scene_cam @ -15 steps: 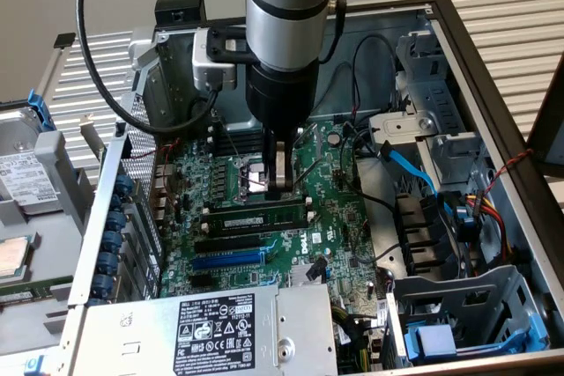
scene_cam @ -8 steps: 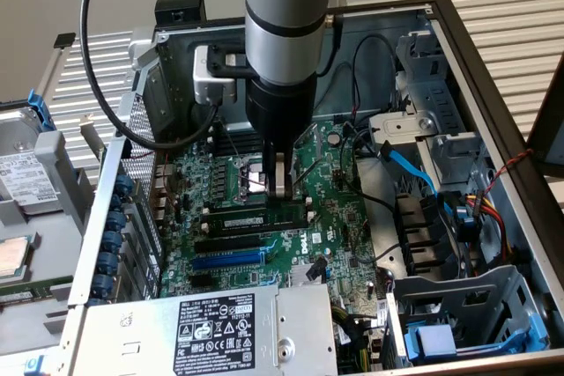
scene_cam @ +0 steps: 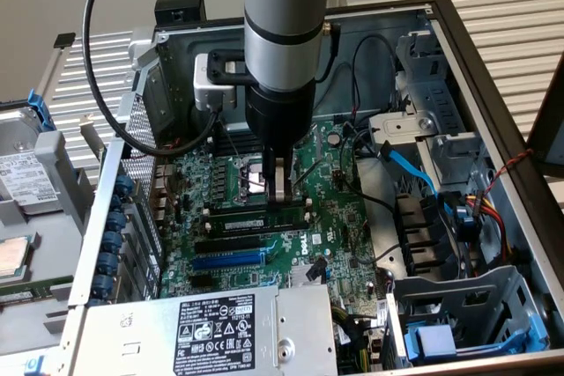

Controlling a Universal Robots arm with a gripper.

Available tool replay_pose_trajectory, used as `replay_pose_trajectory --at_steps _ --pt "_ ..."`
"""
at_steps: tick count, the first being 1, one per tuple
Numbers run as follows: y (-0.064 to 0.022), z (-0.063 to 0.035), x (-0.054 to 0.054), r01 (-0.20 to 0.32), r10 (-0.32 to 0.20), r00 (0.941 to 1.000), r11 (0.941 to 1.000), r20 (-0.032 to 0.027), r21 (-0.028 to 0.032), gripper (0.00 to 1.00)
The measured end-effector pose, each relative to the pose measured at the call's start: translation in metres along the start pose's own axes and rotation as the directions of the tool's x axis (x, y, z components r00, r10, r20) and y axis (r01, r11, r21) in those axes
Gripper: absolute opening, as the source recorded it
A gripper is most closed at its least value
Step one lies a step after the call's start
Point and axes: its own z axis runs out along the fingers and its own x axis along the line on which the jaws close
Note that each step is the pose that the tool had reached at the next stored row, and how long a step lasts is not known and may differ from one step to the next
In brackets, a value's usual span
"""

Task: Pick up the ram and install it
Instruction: 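Press down the ram until it locks into place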

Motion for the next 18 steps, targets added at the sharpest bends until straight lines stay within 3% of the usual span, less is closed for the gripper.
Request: replay_pose_trajectory --at_steps 9,18 --pt "0.0005 -0.0062 -0.001 0.0 0.0 1.0 1.0 0.0005 0.0023 0.11" --pt "0.0035 -0.03 -0.002 -0.003 0.003 0.9997 1.0 -0.0246 0.0015 0.11"
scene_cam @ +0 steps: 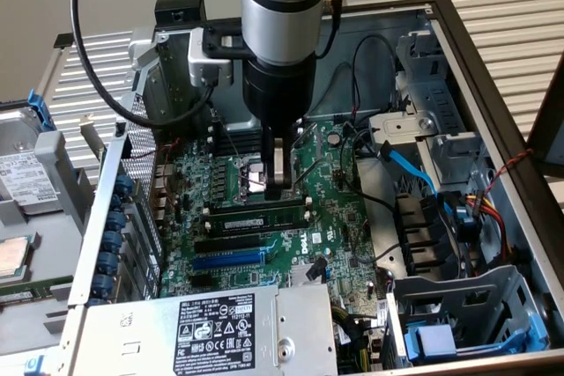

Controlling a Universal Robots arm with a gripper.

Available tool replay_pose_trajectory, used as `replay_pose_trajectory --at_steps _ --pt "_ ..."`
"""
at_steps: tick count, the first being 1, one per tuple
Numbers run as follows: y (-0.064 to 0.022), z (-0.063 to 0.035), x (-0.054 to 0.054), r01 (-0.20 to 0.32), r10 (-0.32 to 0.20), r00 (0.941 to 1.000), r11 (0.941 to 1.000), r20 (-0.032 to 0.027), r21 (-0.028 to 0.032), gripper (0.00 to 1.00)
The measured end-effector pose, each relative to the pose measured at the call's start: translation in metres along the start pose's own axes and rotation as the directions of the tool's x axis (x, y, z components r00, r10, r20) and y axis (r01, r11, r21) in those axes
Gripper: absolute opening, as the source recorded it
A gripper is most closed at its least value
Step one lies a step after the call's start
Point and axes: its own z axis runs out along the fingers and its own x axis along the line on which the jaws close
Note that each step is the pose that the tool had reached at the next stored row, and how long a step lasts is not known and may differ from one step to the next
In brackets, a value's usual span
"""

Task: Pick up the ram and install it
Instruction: 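Press down the ram until it locks into place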

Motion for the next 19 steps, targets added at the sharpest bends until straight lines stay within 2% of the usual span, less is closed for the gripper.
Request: replay_pose_trajectory --at_steps 4,7,13,19 --pt "0.0011 -0.0095 0.0 -0.001 0.001 1.0 1.0 -0.0076 0.0002 0.11" --pt "0.0014 -0.0123 -0.001 -0.001 0.001 0.9999 1.0 -0.0116 0.0005 0.11" --pt "0.0028 -0.0253 -0.001 -0.003 0.003 0.9996 1.0 -0.0268 0.0011 0.11" --pt "0.0028 -0.0254 -0.001 -0.003 0.003 0.9996 1.0 -0.0273 0.0011 0.11"
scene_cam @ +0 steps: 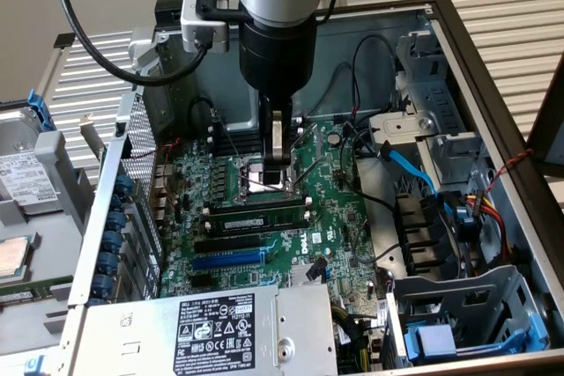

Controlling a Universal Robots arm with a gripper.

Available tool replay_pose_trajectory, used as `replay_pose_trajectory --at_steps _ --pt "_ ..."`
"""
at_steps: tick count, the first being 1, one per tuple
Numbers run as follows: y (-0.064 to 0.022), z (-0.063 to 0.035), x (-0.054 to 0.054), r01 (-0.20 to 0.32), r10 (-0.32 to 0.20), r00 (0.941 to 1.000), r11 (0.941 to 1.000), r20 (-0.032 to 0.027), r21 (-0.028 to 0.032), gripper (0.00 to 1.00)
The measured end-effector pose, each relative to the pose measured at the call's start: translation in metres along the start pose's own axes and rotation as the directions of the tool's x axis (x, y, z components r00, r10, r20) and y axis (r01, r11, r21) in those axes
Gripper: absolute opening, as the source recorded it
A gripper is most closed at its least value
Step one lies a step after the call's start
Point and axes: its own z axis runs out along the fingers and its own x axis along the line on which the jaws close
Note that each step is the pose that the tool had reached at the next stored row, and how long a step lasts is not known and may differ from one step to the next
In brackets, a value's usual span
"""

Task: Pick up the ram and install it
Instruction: 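Press down the ram until it locks into place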

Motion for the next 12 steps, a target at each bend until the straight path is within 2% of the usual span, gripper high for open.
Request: replay_pose_trajectory --at_steps 12 --pt "0.0 0.0001 0.0 -0.016 0.016 0.9999 0.9999 0.0018 0.0002 0.11"
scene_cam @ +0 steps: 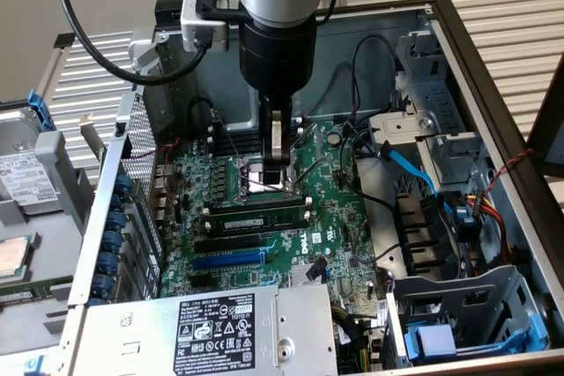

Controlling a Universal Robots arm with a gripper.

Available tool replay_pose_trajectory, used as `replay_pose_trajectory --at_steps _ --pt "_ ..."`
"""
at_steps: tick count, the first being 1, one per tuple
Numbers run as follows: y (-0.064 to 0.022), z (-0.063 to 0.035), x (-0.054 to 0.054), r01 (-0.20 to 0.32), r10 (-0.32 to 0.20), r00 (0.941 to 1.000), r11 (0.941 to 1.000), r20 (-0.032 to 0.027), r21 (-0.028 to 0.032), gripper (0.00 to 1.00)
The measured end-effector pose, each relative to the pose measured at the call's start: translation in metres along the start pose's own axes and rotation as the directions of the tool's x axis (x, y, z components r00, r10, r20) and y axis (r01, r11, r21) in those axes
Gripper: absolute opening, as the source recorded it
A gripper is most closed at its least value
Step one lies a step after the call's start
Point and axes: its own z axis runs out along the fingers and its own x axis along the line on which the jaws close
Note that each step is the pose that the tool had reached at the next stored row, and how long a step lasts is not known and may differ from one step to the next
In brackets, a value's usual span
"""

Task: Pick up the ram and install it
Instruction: 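Press down the ram until it locks into place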

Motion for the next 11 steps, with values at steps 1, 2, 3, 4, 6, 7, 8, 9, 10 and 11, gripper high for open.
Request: replay_pose_trajectory --at_steps 1,2,3,4,6,7,8,9,10,11 --pt "0.0 0.0001 0.0 -0.005 0.005 1.0 1.0 0.0006 0.0001 0.11" --pt "0.0 0.0002 0.0 -0.014 0.014 0.9999 0.9999 0.0016 0.0002 0.11" --pt "0.0 0.0002 0.0001 -0.028 0.028 0.9996 0.9996 0.003 0.0003 0.11" --pt "0.0 0.0004 0.0 -0.044 0.044 0.999 0.999 0.005 0.0006 0.11" --pt "0.0 0.0007 0.0 -0.079 0.079 0.9968 0.9969 0.009 0.0009 0.11" --pt "-0.0001 0.0008 0.0 -0.097 0.097 0.9952 0.9953 0.011 0.001 0.11" --pt "-0.0001 0.001 0.0 -0.115 0.115 0.9933 0.9934 0.013 0.001 0.11" --pt "-0.0001 0.0012 0.0 -0.134 0.134 0.9909 0.991 0.0154 0.0011 0.11" --pt "-0.0001 0.0014 0.0 -0.152 0.152 0.9883 0.9884 0.0175 0.0011 0.11" --pt "-0.0001 0.0015 0.0 -0.169 0.169 0.9854 0.9856 0.0194 0.001 0.11"
